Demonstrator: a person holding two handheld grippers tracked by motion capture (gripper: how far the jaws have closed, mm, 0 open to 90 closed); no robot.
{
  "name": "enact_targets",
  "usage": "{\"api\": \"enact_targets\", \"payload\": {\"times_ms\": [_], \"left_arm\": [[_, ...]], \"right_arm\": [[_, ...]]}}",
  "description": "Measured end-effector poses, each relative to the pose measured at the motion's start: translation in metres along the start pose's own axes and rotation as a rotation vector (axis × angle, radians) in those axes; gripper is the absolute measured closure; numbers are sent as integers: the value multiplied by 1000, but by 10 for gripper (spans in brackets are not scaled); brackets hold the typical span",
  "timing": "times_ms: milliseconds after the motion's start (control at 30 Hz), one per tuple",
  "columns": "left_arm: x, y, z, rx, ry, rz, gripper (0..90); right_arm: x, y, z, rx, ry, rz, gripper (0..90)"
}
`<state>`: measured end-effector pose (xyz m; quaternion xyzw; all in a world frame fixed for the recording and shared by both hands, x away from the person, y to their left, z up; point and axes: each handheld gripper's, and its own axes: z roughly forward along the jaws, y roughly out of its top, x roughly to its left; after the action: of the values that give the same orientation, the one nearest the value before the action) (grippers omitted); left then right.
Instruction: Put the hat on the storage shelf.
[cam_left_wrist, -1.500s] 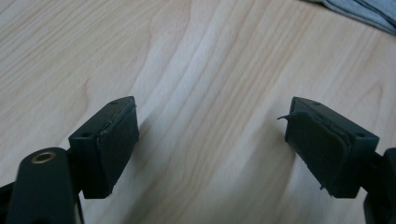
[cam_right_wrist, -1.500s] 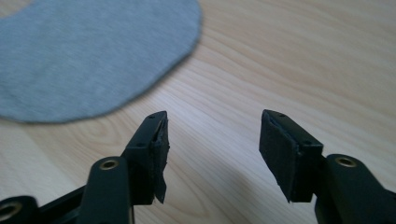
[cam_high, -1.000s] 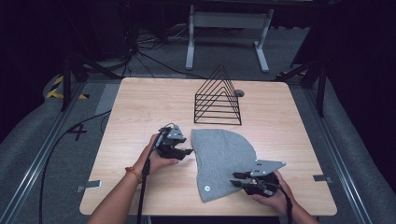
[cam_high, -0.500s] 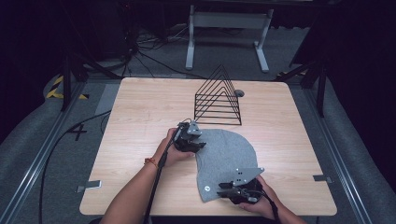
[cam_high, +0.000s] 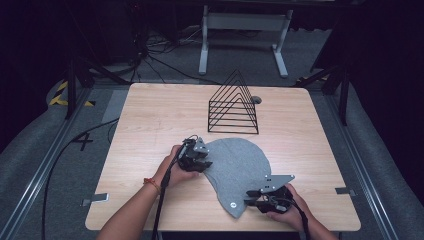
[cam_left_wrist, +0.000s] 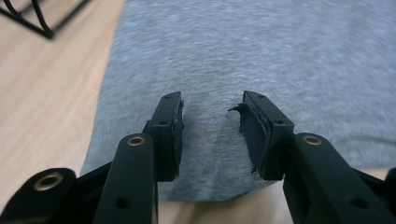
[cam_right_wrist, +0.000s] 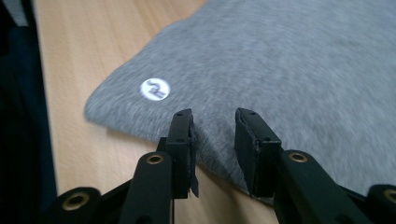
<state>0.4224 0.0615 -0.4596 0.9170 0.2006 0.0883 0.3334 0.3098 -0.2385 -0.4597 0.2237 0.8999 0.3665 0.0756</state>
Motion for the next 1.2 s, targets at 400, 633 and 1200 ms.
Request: {"api": "enact_targets", "payload": {"times_ms": [400, 633, 1200], "left_arm": [[-40, -11, -13, 27, -23, -5, 584], [-64, -9, -14, 56, -66, 11, 573], [-84, -3, -12, 46, -147, 36, 518]], "right_arm": [[-27, -10, -14, 2, -97, 80, 668], [-37, -14, -21, 13, -148, 86, 659], [-53, -25, -40, 7, -232, 148, 566]]}}
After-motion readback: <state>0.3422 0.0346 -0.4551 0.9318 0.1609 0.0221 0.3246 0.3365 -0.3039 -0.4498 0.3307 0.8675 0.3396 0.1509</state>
